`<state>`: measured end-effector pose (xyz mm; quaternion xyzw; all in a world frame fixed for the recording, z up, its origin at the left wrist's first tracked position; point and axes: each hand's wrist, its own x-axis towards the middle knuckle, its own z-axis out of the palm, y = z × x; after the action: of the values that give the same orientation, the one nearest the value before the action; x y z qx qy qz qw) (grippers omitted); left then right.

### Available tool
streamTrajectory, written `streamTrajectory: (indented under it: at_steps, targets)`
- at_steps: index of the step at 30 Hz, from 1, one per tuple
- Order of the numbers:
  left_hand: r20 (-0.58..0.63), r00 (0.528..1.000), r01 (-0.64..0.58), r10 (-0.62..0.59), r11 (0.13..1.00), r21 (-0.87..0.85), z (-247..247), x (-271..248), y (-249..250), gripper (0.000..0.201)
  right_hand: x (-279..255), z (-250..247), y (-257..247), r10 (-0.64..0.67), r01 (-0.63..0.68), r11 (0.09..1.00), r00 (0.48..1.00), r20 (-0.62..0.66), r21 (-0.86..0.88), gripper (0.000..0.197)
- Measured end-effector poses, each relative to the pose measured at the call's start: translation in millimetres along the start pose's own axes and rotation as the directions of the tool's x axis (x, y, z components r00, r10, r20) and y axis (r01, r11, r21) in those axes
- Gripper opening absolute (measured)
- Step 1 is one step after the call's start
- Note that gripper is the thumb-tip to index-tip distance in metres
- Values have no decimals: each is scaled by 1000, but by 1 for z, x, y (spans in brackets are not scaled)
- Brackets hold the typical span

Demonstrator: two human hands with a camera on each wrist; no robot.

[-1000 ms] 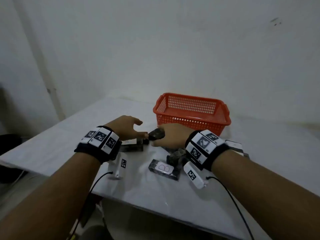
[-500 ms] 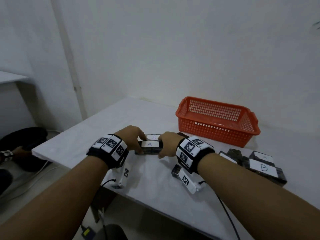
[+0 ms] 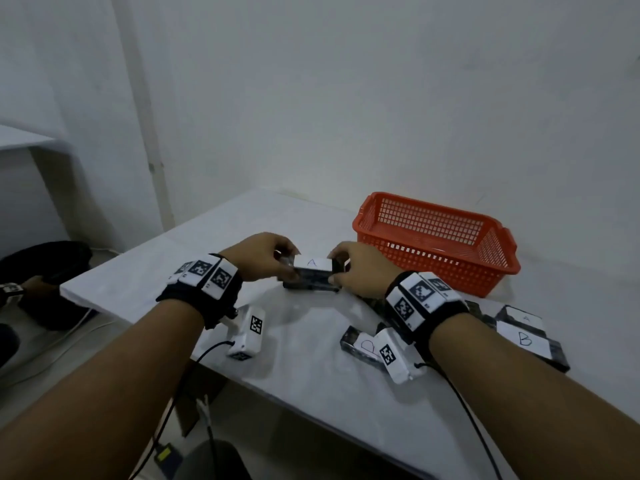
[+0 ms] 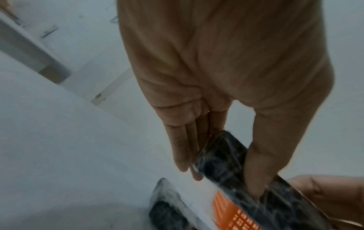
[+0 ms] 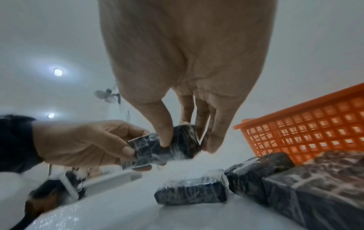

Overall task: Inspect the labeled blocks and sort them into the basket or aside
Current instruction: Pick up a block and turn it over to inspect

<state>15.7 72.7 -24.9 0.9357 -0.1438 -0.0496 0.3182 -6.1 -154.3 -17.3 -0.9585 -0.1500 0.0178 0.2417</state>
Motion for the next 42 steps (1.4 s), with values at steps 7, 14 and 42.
streamTrajectory:
  at_steps: [7, 14, 42]
  targets:
    - [-14, 992, -111, 122, 844, -525, 19, -1, 32, 28, -30, -11, 29, 23, 104, 859, 971, -240, 502, 49]
    - [-107, 976, -214, 190, 731, -648, 47, -3, 64, 44, -50, -28, 54, 53, 149, 755, 957, -287, 638, 44]
    - [-88, 958, -241, 273, 597, -766, 89, -7, 122, 33, -105, -55, 103, 95, 194, 613, 944, -315, 766, 50]
